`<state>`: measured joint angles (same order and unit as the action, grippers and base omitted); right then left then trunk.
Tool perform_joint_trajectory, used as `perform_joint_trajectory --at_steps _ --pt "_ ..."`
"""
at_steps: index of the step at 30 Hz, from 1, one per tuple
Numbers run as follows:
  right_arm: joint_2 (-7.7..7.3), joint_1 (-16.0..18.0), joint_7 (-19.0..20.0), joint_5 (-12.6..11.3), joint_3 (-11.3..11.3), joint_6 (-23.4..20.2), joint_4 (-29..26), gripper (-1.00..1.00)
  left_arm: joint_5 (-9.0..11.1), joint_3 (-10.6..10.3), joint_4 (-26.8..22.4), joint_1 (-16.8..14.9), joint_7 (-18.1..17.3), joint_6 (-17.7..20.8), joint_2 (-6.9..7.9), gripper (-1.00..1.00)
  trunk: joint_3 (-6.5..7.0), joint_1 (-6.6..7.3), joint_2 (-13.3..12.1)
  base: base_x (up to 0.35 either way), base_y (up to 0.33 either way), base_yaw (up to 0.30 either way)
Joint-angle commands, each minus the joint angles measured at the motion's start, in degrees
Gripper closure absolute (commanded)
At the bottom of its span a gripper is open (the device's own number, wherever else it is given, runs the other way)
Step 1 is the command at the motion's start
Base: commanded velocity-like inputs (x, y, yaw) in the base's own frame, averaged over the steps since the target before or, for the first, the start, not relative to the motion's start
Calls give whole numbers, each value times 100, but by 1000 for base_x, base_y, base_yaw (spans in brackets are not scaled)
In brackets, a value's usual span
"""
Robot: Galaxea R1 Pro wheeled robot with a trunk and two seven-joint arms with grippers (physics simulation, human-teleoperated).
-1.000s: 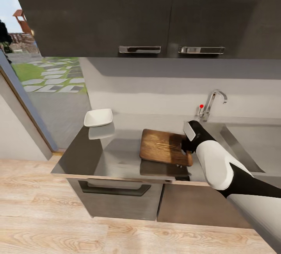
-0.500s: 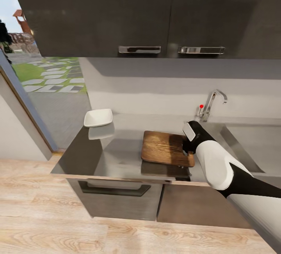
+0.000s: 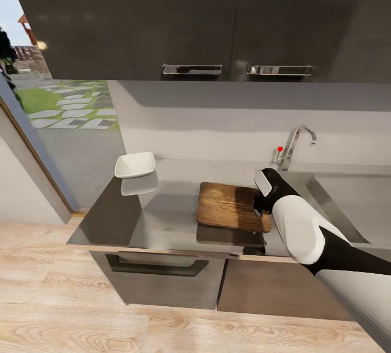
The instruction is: In the kitchen, take the Vidalia onion out of the sink, dice it on the chopping board with the paring knife, put the diced onion into the bowl on the countertop, then place both the paring knife and the chopping board into the sink.
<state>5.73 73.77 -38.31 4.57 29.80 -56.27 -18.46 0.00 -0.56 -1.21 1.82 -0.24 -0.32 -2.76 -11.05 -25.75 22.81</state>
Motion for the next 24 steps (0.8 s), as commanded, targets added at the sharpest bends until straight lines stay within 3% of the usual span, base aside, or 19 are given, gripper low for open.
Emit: perform_joint_trajectory --at_steps 1,11,24 --pt "7 6 -1 38 43 -30 -8 100 0 -7 -11 3 -2 -3 -3 -100 -10 -3 11 0 0 0" --pt "7 6 -5 39 43 -31 -8 100 0 -5 -11 3 -2 -3 -6 -100 -10 -3 11 196 0 0" --pt "7 6 -9 44 42 -34 -5 100 0 -6 -11 3 -2 -3 -6 -100 -10 -3 11 17 0 0"
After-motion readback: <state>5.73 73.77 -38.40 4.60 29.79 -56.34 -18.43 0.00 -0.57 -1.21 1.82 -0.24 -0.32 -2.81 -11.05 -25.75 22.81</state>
